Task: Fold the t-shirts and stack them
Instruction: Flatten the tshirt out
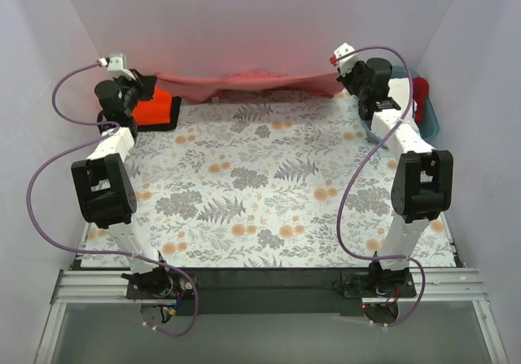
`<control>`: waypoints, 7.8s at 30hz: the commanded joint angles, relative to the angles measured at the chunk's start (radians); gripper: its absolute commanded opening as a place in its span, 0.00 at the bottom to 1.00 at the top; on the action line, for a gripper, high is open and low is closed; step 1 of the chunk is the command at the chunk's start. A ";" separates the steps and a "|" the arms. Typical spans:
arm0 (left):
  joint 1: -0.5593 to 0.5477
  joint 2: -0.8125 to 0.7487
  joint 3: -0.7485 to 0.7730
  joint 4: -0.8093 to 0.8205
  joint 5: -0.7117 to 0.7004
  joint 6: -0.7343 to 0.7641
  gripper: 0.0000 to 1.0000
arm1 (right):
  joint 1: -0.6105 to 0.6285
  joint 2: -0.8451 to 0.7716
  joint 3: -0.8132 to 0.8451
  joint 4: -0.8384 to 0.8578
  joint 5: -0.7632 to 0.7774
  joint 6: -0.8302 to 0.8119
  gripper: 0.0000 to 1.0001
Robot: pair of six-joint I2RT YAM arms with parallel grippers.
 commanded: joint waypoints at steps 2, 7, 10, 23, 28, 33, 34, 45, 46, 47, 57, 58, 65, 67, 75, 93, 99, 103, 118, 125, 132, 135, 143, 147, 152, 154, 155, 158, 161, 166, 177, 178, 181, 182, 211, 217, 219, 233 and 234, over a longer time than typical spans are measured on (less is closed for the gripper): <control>0.009 -0.067 -0.025 0.004 0.046 0.123 0.00 | -0.007 -0.063 -0.045 0.080 -0.042 -0.066 0.01; 0.024 -0.062 0.084 -0.117 0.081 0.125 0.00 | -0.011 -0.107 -0.071 0.026 -0.023 -0.105 0.01; 0.035 -0.101 0.132 -0.192 0.110 0.137 0.00 | -0.018 -0.161 -0.073 0.000 -0.021 -0.109 0.01; 0.116 -0.611 -0.128 -1.184 0.390 0.994 0.00 | -0.028 -0.647 -0.450 -0.490 -0.180 -0.434 0.01; 0.115 -0.684 -0.292 -1.606 0.281 1.373 0.00 | -0.028 -0.784 -0.607 -0.720 -0.174 -0.583 0.01; 0.115 -0.662 -0.366 -1.835 0.213 1.598 0.00 | -0.028 -0.899 -0.801 -0.826 -0.150 -0.692 0.01; 0.115 -0.662 -0.394 -1.878 0.200 1.621 0.00 | -0.027 -0.925 -0.820 -0.854 -0.147 -0.701 0.01; 0.115 -0.820 -0.607 -1.958 0.034 1.872 0.00 | -0.013 -1.048 -0.978 -1.030 -0.132 -0.790 0.12; 0.115 -0.829 -0.607 -1.956 0.034 1.873 0.09 | -0.013 -1.061 -0.987 -1.040 -0.128 -0.800 0.20; 0.115 -0.836 -0.606 -1.956 0.035 1.881 0.14 | -0.011 -1.068 -0.990 -1.047 -0.125 -0.809 0.28; 0.115 -0.807 -0.516 -1.958 0.043 1.803 0.51 | -0.011 -1.082 -0.868 -1.127 -0.153 -0.688 0.55; 0.115 -0.769 -0.450 -1.956 0.099 1.769 0.51 | -0.013 -1.013 -0.848 -1.129 -0.159 -0.656 0.53; -0.110 -0.543 -0.370 -1.884 0.133 1.469 0.49 | -0.013 -0.645 -0.648 -1.175 -0.200 -0.383 0.30; -0.219 -0.520 -0.376 -1.802 0.147 1.296 0.52 | -0.011 -0.574 -0.613 -1.178 -0.205 -0.326 0.29; -0.468 -0.368 -0.403 -1.501 0.058 0.947 0.56 | -0.010 -0.451 -0.576 -1.179 -0.205 -0.241 0.28; -0.575 -0.271 -0.348 -1.421 -0.141 0.830 0.57 | -0.010 -0.447 -0.599 -1.181 -0.202 -0.252 0.24; -0.575 -0.274 -0.319 -1.443 -0.164 0.838 0.53 | -0.008 -0.423 -0.610 -1.178 -0.191 -0.251 0.21; -0.577 -0.239 -0.305 -1.446 -0.133 0.832 0.53 | -0.008 -0.423 -0.610 -1.175 -0.190 -0.249 0.21; -0.614 -0.272 -0.374 -1.436 -0.097 0.839 0.47 | -0.007 -0.428 -0.628 -1.173 -0.162 -0.261 0.21; -0.631 -0.331 -0.394 -1.462 -0.104 0.844 0.24 | -0.007 -0.420 -0.622 -1.172 -0.168 -0.258 0.21; -0.707 -0.363 -0.402 -1.501 -0.077 0.841 0.00 | -0.008 -0.426 -0.621 -1.175 -0.161 -0.258 0.20; -0.768 -0.375 -0.405 -1.573 -0.046 0.865 0.00 | -0.007 -0.433 -0.622 -1.176 -0.154 -0.258 0.20; -0.844 -0.500 -0.329 -1.671 -0.020 0.893 0.34 | -0.005 -0.404 -0.595 -1.173 -0.151 -0.218 0.20; -0.544 -0.408 -0.141 -1.633 0.041 0.887 0.34 | 0.018 -0.365 -0.546 -1.132 -0.127 -0.169 0.20; -0.336 -0.141 0.037 -1.449 -0.066 0.744 0.32 | 0.024 -0.249 -0.446 -1.071 -0.075 -0.079 0.20; -0.302 -0.069 0.104 -1.394 -0.110 0.702 0.28 | 0.025 -0.191 -0.402 -1.055 -0.055 -0.050 0.19; -0.283 -0.006 0.126 -1.380 -0.123 0.686 0.28 | 0.027 -0.174 -0.392 -1.046 -0.046 -0.043 0.19; -0.250 0.063 0.173 -1.314 -0.142 0.639 0.25 | 0.028 -0.111 -0.357 -1.014 0.002 -0.030 0.18; -0.236 0.123 0.175 -1.277 -0.204 0.632 0.25 | 0.028 -0.063 -0.343 -0.998 0.025 -0.017 0.17; -0.233 0.113 0.037 -1.249 -0.265 0.675 0.21 | 0.028 -0.025 -0.409 -0.960 0.112 -0.039 0.17; -0.173 -0.223 -0.437 -1.266 -0.293 0.737 0.20 | 0.028 -0.159 -0.676 -0.942 0.172 -0.112 0.14; -0.175 -0.240 -0.448 -1.277 -0.290 0.737 0.20 | 0.027 -0.196 -0.694 -0.948 0.172 -0.114 0.14; -0.172 -0.280 -0.442 -1.330 -0.264 0.735 0.22 | 0.027 -0.247 -0.693 -0.978 0.168 -0.138 0.14; -0.175 -0.282 -0.430 -1.350 -0.255 0.737 0.22 | 0.022 -0.252 -0.678 -1.007 0.166 -0.146 0.14; -0.393 0.784 1.013 -0.895 -0.268 0.342 0.61 | -0.004 0.270 0.337 -0.943 -0.072 0.095 0.16; -0.440 0.798 0.942 -0.883 -0.374 0.482 0.53 | -0.007 0.302 0.360 -0.920 -0.067 0.095 0.17; -0.450 0.803 0.934 -0.886 -0.402 0.516 0.52 | -0.005 0.316 0.376 -0.906 -0.072 0.102 0.17; -0.411 0.855 0.956 -0.955 -0.465 0.579 0.00 | -0.007 0.445 0.450 -0.839 -0.055 0.133 0.21; -0.402 0.853 0.972 -0.953 -0.465 0.565 0.00 | -0.007 0.449 0.449 -0.837 -0.043 0.134 0.22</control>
